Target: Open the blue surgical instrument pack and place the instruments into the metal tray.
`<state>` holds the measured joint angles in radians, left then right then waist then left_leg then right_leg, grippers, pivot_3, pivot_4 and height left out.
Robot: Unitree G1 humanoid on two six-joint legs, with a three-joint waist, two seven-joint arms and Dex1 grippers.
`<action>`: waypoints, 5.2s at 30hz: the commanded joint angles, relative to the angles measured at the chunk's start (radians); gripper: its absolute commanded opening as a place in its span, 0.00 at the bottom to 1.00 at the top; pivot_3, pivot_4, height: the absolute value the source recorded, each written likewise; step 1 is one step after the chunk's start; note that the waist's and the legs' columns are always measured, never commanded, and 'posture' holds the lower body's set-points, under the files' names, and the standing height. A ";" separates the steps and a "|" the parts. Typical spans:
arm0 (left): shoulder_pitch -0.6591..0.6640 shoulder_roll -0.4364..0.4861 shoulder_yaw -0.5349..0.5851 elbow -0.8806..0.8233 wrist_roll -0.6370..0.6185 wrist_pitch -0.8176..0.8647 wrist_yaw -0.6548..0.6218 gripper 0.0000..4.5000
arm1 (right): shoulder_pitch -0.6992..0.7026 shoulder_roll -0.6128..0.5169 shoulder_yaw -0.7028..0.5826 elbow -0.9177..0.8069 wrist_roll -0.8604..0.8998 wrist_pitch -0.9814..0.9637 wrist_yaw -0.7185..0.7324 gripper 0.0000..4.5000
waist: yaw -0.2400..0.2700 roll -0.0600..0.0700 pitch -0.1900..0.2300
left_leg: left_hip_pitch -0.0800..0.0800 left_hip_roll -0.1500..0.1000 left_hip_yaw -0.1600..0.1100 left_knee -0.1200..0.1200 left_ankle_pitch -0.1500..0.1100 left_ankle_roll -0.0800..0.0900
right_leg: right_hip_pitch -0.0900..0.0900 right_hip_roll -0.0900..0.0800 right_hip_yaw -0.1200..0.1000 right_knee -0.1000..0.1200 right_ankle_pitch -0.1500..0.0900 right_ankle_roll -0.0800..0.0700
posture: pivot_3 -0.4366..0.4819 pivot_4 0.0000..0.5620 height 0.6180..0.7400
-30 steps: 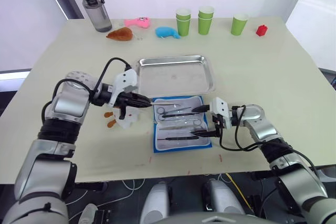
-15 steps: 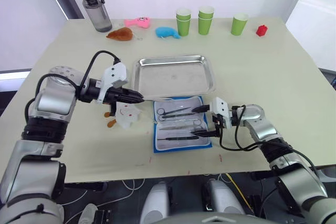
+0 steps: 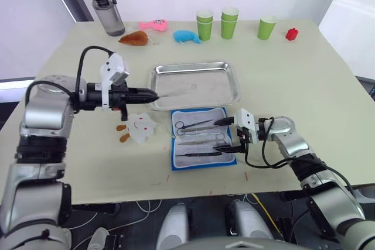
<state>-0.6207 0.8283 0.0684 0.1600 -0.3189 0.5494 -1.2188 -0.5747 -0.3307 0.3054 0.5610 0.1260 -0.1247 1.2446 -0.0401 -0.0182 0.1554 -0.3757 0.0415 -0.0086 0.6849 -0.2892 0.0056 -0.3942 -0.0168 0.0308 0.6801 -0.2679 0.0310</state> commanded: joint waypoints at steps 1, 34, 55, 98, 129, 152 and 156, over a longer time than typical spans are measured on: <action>0.032 -0.053 0.063 -0.081 0.004 0.039 0.187 0.02 | 0.047 -0.014 0.049 0.091 -0.077 0.028 -0.004 1.00 | -0.001 0.000 0.000 | 0.000 0.000 0.000 0.000 0.000 0.000 | 0.000 0.000 0.000 0.000 0.000 0.000 | 0.48 0.27 0.95; 0.056 -0.704 0.143 -0.236 0.184 0.332 1.273 0.02 | 0.031 -0.002 0.054 0.109 -0.080 0.022 0.007 1.00 | -0.001 -0.002 -0.002 | 0.001 -0.002 0.000 -0.002 0.001 -0.003 | 0.001 -0.003 0.001 0.000 0.002 0.001 | 0.48 0.27 0.95; 0.047 -0.727 0.139 -0.226 0.186 0.312 1.321 0.98 | 0.033 -0.005 0.050 0.105 -0.079 0.021 0.000 1.00 | -0.002 -0.002 -0.002 | 0.002 -0.002 0.000 -0.003 0.002 -0.004 | 0.001 -0.003 0.002 -0.001 0.002 0.001 | 0.48 0.27 0.95; -0.011 0.316 -0.265 0.140 -0.258 -0.505 -0.396 0.98 | 0.045 -0.004 0.037 0.097 -0.073 0.027 -0.010 1.00 | -0.001 -0.006 0.001 | 0.011 0.000 0.008 -0.017 0.006 -0.010 | 0.000 0.000 0.010 -0.003 -0.001 -0.004 | 0.48 0.27 0.95; 0.029 -0.013 -0.266 0.222 -0.038 -0.624 -0.134 0.59 | 0.044 -0.001 0.032 0.095 -0.076 0.034 -0.022 1.00 | 0.000 -0.007 0.001 | 0.010 0.000 0.008 -0.016 0.006 -0.010 | -0.001 0.001 0.010 -0.003 0.001 0.000 | 0.48 0.27 0.95; -0.103 -0.200 -0.279 0.510 0.176 -0.733 -0.126 0.59 | 0.043 0.006 0.033 0.093 -0.075 0.030 -0.031 1.00 | -0.001 -0.007 0.001 | 0.010 0.000 0.008 -0.016 0.006 -0.010 | 0.000 0.001 0.010 -0.003 0.001 0.000 | 0.48 0.27 0.95; -0.110 -0.221 -0.283 0.539 0.193 -0.754 -0.146 0.59 | 0.044 0.003 0.031 0.089 -0.075 0.032 -0.032 1.00 | -0.001 -0.007 0.001 | 0.010 0.000 0.008 -0.016 0.006 -0.010 | 0.000 0.001 0.010 -0.003 0.001 0.000 | 0.48 0.27 0.95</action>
<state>-0.7122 0.6109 -0.2268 0.6929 -0.1364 -0.1838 -1.3525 -0.5766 -0.3105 0.2986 0.5692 0.1235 -0.1350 1.2377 -0.0415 -0.0254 0.1567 -0.3657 0.0414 -0.0008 0.6687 -0.2832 -0.0045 -0.3944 -0.0154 0.0407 0.6774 -0.2669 0.0306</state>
